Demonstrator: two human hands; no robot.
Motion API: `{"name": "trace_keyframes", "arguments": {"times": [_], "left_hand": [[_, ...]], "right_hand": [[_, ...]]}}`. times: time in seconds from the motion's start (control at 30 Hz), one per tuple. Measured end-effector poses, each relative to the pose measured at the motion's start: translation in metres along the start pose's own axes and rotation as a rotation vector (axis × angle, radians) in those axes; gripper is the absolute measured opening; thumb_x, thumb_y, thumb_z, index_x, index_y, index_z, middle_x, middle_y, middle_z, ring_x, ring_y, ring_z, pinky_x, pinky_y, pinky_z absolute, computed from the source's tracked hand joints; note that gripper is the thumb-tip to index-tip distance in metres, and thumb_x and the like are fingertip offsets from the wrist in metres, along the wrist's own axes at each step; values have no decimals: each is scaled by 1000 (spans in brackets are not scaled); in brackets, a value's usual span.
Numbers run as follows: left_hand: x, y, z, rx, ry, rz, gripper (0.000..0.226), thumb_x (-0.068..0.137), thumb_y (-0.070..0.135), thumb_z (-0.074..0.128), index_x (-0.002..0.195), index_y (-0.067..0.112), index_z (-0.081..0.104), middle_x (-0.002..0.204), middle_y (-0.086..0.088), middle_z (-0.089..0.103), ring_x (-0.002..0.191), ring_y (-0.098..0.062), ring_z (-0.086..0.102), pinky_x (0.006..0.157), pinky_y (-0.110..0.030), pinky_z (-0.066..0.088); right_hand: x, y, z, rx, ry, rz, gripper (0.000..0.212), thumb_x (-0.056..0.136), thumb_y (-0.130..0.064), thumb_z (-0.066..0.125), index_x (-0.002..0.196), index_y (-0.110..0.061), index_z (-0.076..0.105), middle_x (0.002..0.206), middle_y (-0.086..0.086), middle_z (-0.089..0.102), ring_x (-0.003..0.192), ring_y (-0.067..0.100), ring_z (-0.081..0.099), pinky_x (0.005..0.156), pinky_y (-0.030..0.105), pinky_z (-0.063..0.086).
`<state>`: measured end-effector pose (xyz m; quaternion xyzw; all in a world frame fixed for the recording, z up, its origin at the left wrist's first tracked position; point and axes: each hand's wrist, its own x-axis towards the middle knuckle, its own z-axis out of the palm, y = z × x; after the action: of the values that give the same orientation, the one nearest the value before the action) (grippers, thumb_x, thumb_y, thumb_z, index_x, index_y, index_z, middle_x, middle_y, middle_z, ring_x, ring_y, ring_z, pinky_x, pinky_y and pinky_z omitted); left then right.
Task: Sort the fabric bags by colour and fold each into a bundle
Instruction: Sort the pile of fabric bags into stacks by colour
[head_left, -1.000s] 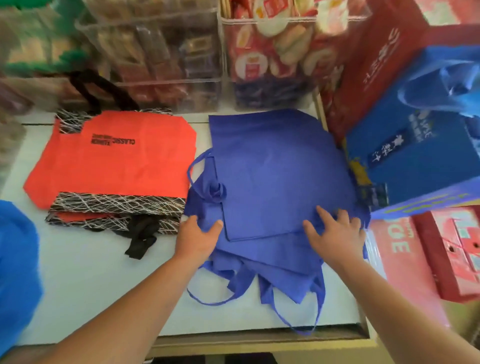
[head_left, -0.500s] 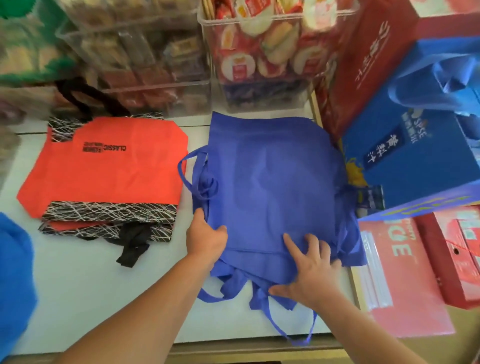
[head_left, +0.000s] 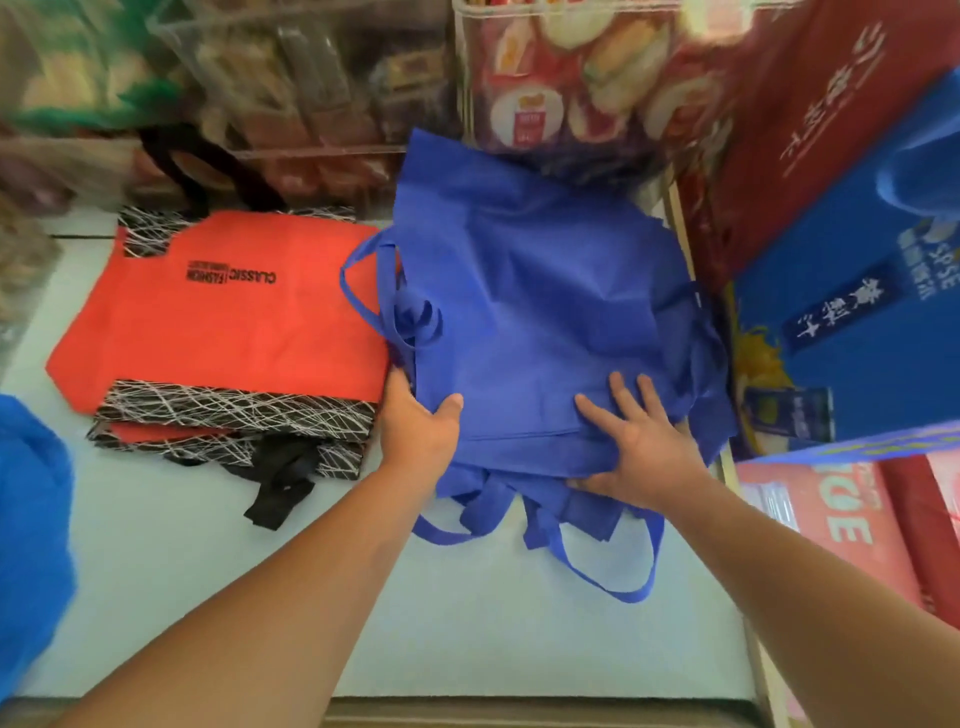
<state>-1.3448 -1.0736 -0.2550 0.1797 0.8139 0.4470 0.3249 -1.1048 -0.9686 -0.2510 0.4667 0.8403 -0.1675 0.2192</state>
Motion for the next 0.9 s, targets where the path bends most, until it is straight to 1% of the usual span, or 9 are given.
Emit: {"name": "trace_keyframes", "arguments": {"times": [0.1,0.17,0.27,0.4,0.53,0.67,0.77,0.83,0.9], "left_hand": [[6,4,-18,111,75,-47,73,66,38,88,127,18,54,124,-4,64,112,-29,64,99,-49,53],[-1,3,-38,313,192,125,82,64,31,90,135,13,53,137,-10,54,125,-33,53,106,-50,45],[-16,-3,-49,483,82,362,71,72,16,88,136,9,57,128,-7,51,118,-33,55,103,-46,46],[-21,-6,-28,457,-98,131,67,74,25,88,133,10,61,121,-5,48,106,-28,62,98,-41,52],[-24,-10,-21,458,-120,35,63,71,32,88,125,18,60,117,-5,50,98,-27,62,90,-38,54],[-37,-17,-17,266,61,-30,50,66,29,90,96,23,50,105,-3,59,89,-25,63,84,-43,55],[-47,-15,-17,61,150,-154,51,65,38,91,90,23,48,95,-3,64,84,-26,68,80,-50,60],[-59,-8,-16,-34,162,-168,48,70,39,90,96,21,53,96,-5,67,75,-23,71,73,-47,62],[-72,1,-12,-142,118,-189,45,76,35,88,102,15,58,90,-8,69,60,-19,69,59,-38,59]], "right_hand": [[-1,-5,-10,-63,-10,50,107,75,-83,62,157,-55,-1,169,-2,-26,157,32,-19,118,67,25],[-19,-20,1,-84,82,124,103,82,-71,63,159,-50,-2,167,5,-30,156,39,-18,115,71,25],[-54,-45,34,-47,216,67,102,73,-75,64,160,-41,23,172,15,-3,156,47,1,107,79,27],[-58,-50,56,-36,230,4,105,59,-87,54,150,-34,44,163,19,34,147,51,31,102,80,25],[-54,-21,57,-113,281,-93,97,64,-74,78,149,-34,51,160,16,41,144,50,38,105,77,31],[-54,-9,48,7,169,-94,84,71,-81,60,146,-43,51,162,7,40,148,44,35,108,71,36],[-54,-5,19,312,30,-47,79,67,-87,52,138,-52,57,167,-9,29,157,22,17,124,57,20],[-61,-3,-7,668,-33,1,62,85,-77,55,128,-36,70,158,-4,45,148,9,31,122,37,25],[-64,-1,-19,805,-35,30,56,102,-60,45,125,-15,71,149,5,54,135,9,40,106,24,31]]}}
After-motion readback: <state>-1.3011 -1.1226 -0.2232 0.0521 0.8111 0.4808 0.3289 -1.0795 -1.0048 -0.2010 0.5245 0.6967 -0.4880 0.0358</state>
